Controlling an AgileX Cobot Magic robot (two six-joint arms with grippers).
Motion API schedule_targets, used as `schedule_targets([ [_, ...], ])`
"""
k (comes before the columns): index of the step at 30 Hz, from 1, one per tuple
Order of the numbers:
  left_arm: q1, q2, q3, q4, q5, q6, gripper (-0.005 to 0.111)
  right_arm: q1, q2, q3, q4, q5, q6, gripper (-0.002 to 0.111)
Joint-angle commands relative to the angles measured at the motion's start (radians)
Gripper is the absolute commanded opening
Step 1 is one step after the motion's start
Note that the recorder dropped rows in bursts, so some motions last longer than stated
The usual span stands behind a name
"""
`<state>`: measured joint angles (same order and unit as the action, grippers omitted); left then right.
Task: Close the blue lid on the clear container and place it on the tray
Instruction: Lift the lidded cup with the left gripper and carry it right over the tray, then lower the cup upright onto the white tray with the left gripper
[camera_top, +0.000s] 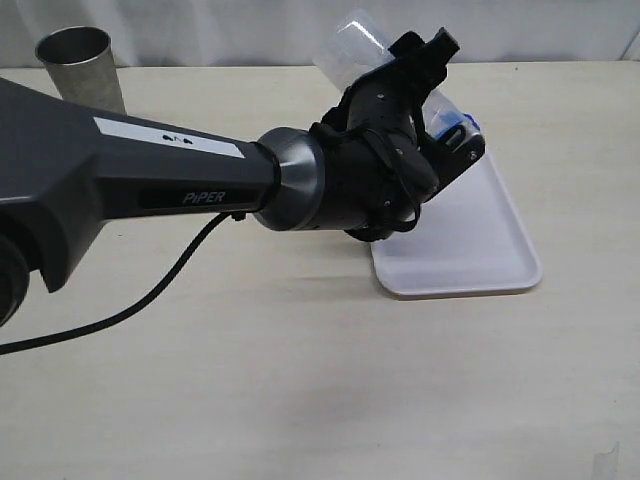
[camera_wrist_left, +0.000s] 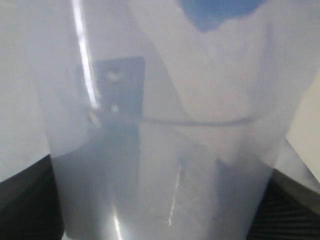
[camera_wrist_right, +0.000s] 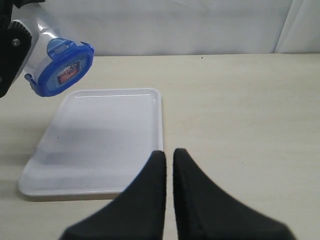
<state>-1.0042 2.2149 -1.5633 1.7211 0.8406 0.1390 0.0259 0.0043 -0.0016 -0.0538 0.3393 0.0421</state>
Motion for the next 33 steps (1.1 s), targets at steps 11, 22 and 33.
schedule_targets([
  [11, 0.046, -0.01, -0.009, -0.06, -0.537, -0.826, 0.0, -0.006, -0.004, 0.002, -0.007, 0.003, -0.004, 0.005],
  [22, 0.201, -0.01, -0.009, -0.176, -1.184, -1.112, 0.0, -0.006, -0.004, 0.002, -0.007, 0.003, -0.004, 0.005],
  [33, 0.308, 0.137, -0.009, -0.58, -1.796, -0.976, 0.0, -0.006, -0.004, 0.002, -0.007, 0.003, -0.004, 0.005],
])
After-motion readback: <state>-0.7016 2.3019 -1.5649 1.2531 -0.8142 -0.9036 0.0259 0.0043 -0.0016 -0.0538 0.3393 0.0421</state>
